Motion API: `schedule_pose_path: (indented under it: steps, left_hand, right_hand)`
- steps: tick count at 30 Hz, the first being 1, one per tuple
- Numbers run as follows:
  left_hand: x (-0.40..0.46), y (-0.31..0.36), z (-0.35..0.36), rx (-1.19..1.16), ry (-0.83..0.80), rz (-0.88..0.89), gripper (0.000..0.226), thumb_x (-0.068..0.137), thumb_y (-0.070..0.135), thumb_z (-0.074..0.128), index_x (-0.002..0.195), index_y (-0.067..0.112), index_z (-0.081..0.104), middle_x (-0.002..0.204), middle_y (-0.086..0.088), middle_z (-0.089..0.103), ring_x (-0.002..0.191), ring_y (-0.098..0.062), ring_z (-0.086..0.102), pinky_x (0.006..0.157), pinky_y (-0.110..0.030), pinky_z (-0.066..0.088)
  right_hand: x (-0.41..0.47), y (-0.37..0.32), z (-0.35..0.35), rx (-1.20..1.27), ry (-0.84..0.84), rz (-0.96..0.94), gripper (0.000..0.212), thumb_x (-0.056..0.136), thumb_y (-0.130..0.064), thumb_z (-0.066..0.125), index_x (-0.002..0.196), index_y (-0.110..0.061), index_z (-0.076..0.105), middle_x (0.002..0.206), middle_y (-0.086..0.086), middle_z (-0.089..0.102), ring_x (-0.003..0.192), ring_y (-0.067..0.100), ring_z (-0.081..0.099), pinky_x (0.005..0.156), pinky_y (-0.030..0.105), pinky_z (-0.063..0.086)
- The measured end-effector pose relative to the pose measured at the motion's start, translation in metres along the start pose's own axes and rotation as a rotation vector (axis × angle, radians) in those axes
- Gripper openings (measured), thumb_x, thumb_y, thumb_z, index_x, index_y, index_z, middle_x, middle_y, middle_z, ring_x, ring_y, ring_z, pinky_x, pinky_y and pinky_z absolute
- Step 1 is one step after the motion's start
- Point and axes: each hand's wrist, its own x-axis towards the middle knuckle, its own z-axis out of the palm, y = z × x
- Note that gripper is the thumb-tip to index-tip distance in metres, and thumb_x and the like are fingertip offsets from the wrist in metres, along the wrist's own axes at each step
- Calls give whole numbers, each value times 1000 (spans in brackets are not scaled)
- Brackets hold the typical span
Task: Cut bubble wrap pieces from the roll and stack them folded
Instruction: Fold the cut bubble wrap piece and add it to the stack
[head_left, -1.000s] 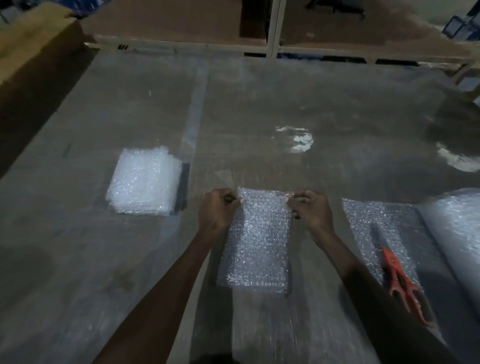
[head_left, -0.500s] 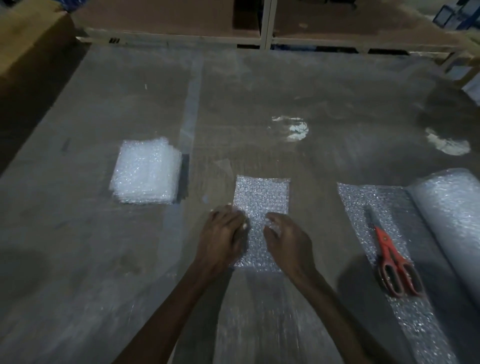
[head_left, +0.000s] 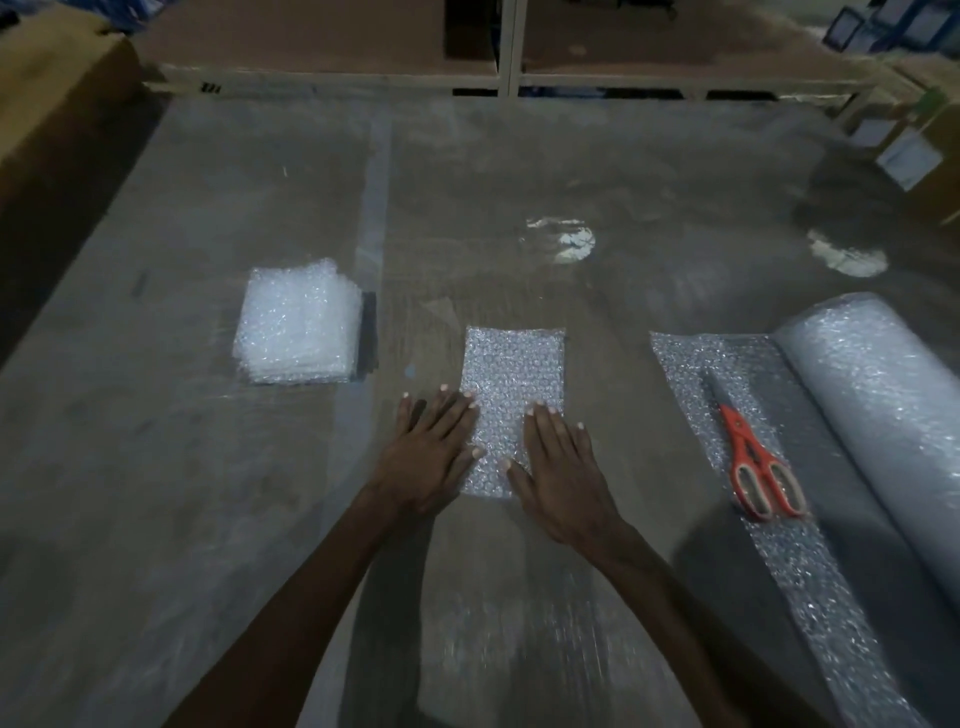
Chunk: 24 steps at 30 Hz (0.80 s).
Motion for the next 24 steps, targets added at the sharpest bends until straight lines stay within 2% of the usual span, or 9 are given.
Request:
schedule_pose_path:
  steps: [3, 6, 7, 9, 11, 13, 15, 19, 24]
  left_hand:
    - [-6, 1, -5, 53, -6, 40, 64, 102, 50, 23, 153, 14, 38, 162, -5, 29, 153, -24, 12, 119, -53, -8]
    - [-11, 1, -9, 47, -32, 45, 63, 101, 48, 24, 148, 12, 45, 158, -7, 38, 151, -29, 23, 118, -60, 5]
    - [-11, 1, -10, 56, -35, 51, 62, 101, 48, 26, 146, 11, 49, 155, -9, 43, 148, -31, 29, 116, -63, 11]
    - [-13, 0, -12, 74, -35, 77, 61, 100, 47, 29, 141, 10, 55, 150, -9, 50, 143, -34, 39, 110, -68, 21]
    - [-15, -1, -13, 53, -9, 103, 60, 100, 48, 30, 137, 10, 58, 146, -9, 53, 140, -35, 43, 107, -70, 28]
    - [-20, 0, -14, -42, 45, 111, 59, 100, 50, 32, 136, 11, 59, 146, -8, 54, 140, -33, 44, 109, -67, 28]
    - [-26, 3, -14, -212, 93, 107, 57, 97, 53, 41, 133, 13, 62, 143, -6, 57, 134, -26, 50, 113, -55, 29]
    - [-40, 9, -13, -346, 151, 191, 56, 88, 57, 58, 119, 13, 71, 127, -7, 68, 113, -23, 64, 95, -32, 49]
    - [-45, 18, -19, -351, 178, 112, 44, 87, 43, 49, 114, 18, 73, 116, -3, 72, 104, -24, 68, 81, -31, 54]
  right_hand:
    - [-8, 10, -5, 3, -68, 3, 82, 101, -65, 14, 161, -9, 21, 170, 11, 16, 157, 27, 13, 123, 56, 11]
    - [-11, 15, -12, 52, -108, -17, 92, 94, -72, -1, 163, -12, 13, 171, 9, 6, 158, 25, 2, 125, 52, 3]
    - [-12, 16, -15, 102, -98, -25, 88, 97, -69, 5, 162, -12, 16, 171, 9, 10, 158, 25, 6, 125, 49, 5]
    - [-19, 18, -20, 219, 4, -52, 69, 103, -57, 27, 154, -12, 38, 161, 9, 37, 149, 26, 32, 124, 46, 23]
    - [-30, 20, -22, 291, 158, -118, 44, 102, -43, 49, 135, -15, 60, 135, 2, 60, 125, 22, 56, 105, 41, 47]
    - [-43, 19, -21, 298, 236, -179, 34, 98, -40, 58, 120, -17, 68, 119, -3, 65, 110, 18, 61, 91, 32, 52]
    - [-49, 20, -16, 285, 222, -206, 32, 94, -41, 62, 115, -18, 70, 118, -3, 65, 109, 17, 60, 90, 28, 51]
    - [-51, 12, -13, 230, 232, -186, 24, 98, -32, 53, 111, -17, 67, 120, -2, 60, 110, 17, 57, 89, 29, 51]
    - [-52, 5, -15, 220, 265, -133, 23, 104, -27, 41, 105, -16, 62, 102, 0, 60, 98, 19, 57, 82, 29, 45]
